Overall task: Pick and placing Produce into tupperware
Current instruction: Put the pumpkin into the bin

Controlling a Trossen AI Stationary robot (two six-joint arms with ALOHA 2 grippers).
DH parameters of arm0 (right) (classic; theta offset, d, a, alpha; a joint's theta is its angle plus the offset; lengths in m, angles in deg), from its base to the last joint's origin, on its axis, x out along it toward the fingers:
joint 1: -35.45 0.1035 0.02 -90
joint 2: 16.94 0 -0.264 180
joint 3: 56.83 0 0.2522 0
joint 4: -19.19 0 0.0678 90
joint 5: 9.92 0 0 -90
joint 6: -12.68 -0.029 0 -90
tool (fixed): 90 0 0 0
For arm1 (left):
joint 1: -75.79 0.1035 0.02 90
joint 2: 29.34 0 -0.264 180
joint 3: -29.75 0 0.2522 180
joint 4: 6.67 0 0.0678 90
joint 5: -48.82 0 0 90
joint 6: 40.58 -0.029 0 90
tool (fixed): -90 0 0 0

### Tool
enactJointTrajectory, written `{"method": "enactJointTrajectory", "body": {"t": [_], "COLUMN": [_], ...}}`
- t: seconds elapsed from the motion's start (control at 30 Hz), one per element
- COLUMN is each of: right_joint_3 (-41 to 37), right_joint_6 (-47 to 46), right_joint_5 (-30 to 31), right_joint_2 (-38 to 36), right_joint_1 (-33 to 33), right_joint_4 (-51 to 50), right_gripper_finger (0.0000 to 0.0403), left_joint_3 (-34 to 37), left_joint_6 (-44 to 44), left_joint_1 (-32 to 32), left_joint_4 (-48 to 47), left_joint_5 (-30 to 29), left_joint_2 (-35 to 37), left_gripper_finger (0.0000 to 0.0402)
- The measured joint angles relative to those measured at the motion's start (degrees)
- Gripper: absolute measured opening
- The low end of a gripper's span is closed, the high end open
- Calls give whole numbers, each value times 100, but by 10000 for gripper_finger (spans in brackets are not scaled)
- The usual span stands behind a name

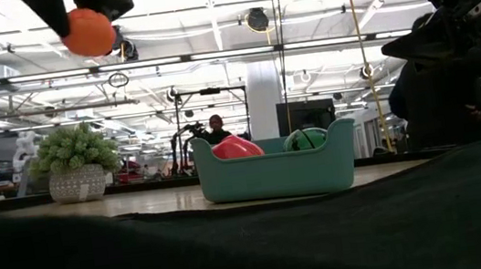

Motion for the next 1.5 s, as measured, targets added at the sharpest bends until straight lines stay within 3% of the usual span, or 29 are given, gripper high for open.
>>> {"method": "enactJointTrajectory", "body": {"t": [0.37, 1.0, 1.5], "right_joint_3": [2, 2, 2], "right_joint_6": [0, 0, 0], "right_joint_5": [2, 0, 2], "right_joint_2": [0, 0, 0], "right_joint_1": [0, 0, 0], "right_joint_4": [0, 0, 0], "right_gripper_finger": [0, 0, 0], "left_joint_3": [-557, -583, -583], "left_joint_6": [-371, 298, 74], "left_joint_1": [365, 1011, 1369], "left_joint_4": [-201, 2045, 2677], "left_joint_5": [-49, -218, 635], "left_joint_2": [0, -2, -45], "left_gripper_finger": [253, 255, 255]}}
